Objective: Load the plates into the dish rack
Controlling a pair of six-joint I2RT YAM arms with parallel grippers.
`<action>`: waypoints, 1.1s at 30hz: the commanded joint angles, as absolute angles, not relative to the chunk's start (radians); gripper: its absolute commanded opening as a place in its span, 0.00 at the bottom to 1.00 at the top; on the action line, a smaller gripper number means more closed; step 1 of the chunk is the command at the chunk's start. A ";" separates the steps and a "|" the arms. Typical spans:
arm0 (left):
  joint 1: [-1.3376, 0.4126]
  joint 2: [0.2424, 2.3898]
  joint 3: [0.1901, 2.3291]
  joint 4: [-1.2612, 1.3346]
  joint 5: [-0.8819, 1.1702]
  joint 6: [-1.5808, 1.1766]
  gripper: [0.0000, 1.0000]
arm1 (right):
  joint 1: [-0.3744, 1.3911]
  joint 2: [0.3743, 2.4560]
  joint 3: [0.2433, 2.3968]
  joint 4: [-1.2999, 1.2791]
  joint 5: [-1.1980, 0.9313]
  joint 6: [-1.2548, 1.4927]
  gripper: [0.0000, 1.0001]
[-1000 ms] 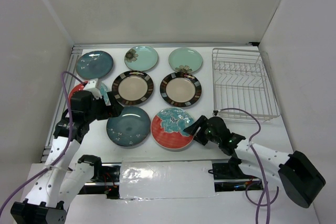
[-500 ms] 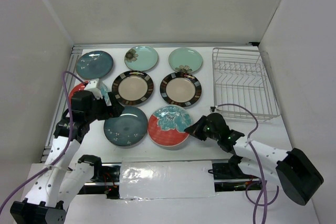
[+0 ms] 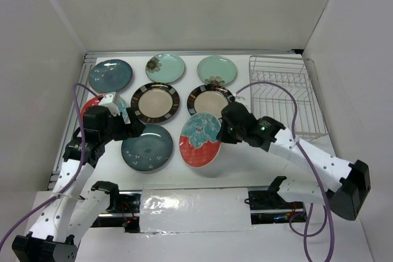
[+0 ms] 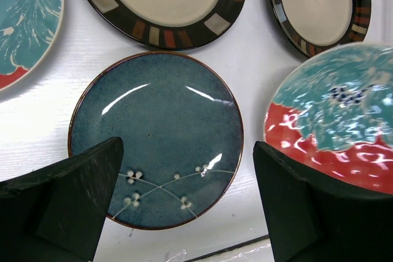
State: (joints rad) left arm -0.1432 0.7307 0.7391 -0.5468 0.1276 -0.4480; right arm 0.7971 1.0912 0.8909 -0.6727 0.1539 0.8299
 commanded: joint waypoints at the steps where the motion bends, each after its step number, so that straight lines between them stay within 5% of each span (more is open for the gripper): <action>1: -0.149 0.729 0.739 -0.517 0.132 -0.439 1.00 | 0.847 1.115 1.195 -0.754 0.302 0.775 0.00; 11: -0.149 0.710 0.739 -0.517 0.123 -0.439 1.00 | 0.741 1.255 1.757 -0.924 0.601 0.464 0.00; 27: -0.149 0.680 0.730 -0.508 0.143 -0.428 1.00 | 0.459 1.186 1.527 -0.036 0.850 -0.542 0.00; 33: -0.149 0.699 0.730 -0.508 0.161 -0.419 1.00 | 0.278 1.305 1.607 -0.124 0.656 -0.452 0.00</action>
State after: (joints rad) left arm -0.1432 0.6926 0.7311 -0.5457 0.1364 -0.4435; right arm 0.3588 1.2774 1.4986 -0.3363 0.7349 -0.4599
